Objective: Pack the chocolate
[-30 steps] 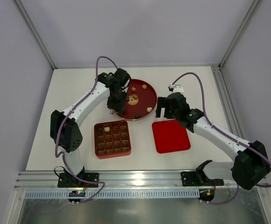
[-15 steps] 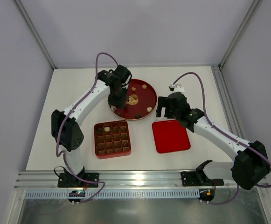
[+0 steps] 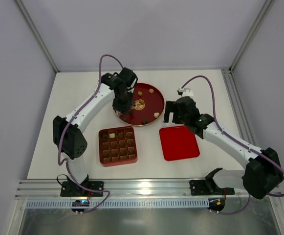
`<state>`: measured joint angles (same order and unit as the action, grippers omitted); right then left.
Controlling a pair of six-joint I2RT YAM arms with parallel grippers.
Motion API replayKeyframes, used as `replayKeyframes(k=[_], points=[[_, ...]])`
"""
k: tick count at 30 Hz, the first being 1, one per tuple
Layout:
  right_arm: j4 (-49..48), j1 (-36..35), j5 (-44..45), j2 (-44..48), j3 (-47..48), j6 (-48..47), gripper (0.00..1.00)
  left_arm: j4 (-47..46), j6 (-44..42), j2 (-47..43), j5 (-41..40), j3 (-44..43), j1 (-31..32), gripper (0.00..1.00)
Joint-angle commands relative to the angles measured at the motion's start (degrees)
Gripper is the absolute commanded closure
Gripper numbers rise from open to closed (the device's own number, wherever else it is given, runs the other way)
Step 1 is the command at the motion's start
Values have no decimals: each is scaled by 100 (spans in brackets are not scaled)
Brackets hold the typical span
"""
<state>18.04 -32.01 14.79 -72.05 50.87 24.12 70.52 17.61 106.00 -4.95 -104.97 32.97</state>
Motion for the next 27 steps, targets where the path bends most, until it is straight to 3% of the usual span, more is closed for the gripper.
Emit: replayKeyframes(k=[1, 15, 27], points=[[-170, 19, -2, -28, 54, 14, 0, 84, 32, -430, -15, -173, -19, 71], [-143, 37, 59, -28, 116, -4, 0, 304, 103, -957, 152, 90, -1, 71], [-73, 28, 112, 42, 116, 102, 0, 357, 234, -1730, 302, 846, 183, 70]])
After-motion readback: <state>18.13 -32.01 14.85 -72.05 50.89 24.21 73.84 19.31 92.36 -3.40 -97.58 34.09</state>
